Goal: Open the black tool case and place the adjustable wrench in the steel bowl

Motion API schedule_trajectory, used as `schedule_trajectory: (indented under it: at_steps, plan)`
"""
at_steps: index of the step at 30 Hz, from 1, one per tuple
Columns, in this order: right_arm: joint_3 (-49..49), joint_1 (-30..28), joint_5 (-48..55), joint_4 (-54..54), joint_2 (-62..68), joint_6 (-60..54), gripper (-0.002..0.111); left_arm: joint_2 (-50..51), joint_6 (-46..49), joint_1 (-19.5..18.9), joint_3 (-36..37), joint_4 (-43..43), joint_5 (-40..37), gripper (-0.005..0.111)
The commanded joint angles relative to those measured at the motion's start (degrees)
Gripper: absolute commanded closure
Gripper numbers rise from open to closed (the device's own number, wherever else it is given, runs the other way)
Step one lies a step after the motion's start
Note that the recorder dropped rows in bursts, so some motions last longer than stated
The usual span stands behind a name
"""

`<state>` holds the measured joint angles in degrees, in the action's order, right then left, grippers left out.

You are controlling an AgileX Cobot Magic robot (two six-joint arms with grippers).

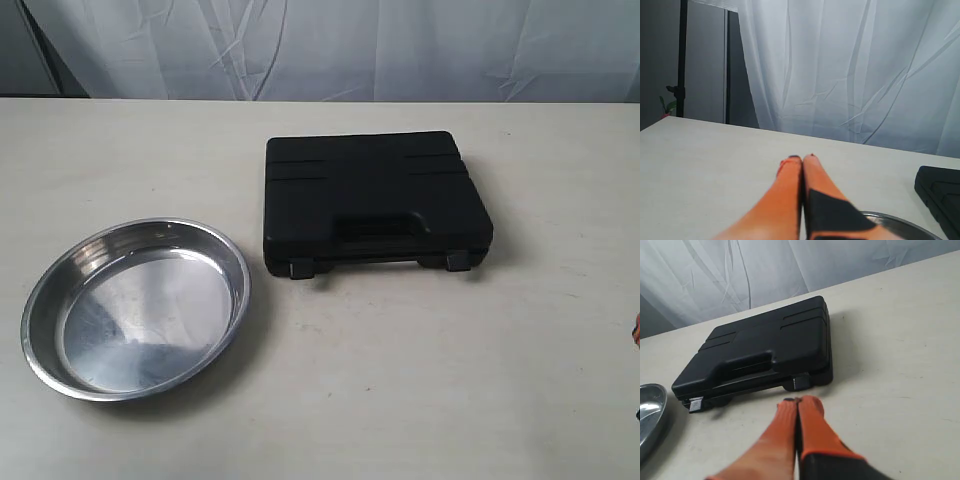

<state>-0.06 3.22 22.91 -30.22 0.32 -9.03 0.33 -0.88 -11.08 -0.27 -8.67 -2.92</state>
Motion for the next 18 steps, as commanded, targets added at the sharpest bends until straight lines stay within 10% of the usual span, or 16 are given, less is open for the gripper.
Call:
schedule_trajectory:
  at_steps: [1,12,18]
  plan:
    - [0.1,0.2,-0.6,1.7,-0.3,-0.3,0.109,-0.3,0.0,0.4,0.3,0.0,0.1,0.107]
    - [0.1,0.2,-4.4,7.8,-0.3,-0.9,0.109,-0.3,0.0,0.4,0.3,0.0,0.1,0.107]
    - [0.1,0.2,-32.1,-3.8,-0.3,2.4,0.109,-0.3,0.0,0.4,0.3,0.0,0.3,0.107]
